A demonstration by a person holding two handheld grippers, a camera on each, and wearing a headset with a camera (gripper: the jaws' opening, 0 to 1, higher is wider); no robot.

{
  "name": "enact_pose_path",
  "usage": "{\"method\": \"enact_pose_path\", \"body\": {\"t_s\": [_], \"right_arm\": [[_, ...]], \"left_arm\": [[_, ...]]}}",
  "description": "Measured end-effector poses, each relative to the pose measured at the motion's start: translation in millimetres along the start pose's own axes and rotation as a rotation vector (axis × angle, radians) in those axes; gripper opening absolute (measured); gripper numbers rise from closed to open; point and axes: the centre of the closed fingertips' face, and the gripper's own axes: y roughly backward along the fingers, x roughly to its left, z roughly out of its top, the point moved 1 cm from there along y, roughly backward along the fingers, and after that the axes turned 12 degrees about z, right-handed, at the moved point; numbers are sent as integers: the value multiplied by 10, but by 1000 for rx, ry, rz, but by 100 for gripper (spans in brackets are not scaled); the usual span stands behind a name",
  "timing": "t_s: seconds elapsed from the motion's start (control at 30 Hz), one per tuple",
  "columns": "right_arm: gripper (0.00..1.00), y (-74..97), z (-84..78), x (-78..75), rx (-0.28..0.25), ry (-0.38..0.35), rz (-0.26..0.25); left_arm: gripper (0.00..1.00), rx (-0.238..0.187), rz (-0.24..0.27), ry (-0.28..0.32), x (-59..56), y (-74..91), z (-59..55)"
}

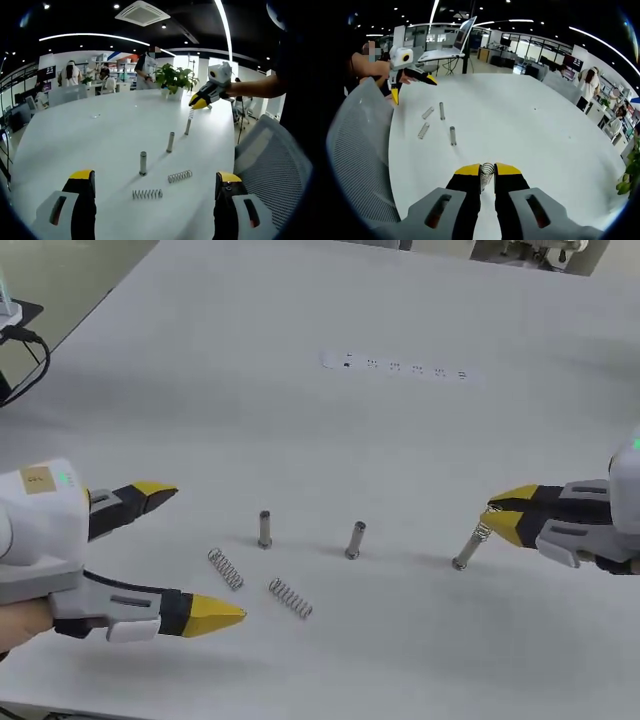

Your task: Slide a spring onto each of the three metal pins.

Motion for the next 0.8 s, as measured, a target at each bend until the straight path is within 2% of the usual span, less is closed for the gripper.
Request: {"method": "enact_pose_path", "body": {"t_s": [0.8], "right_arm": [[6,-43,-57,-3,14,-9,1]], "left_arm": [[97,0,-1,7,18,20,-29]]}}
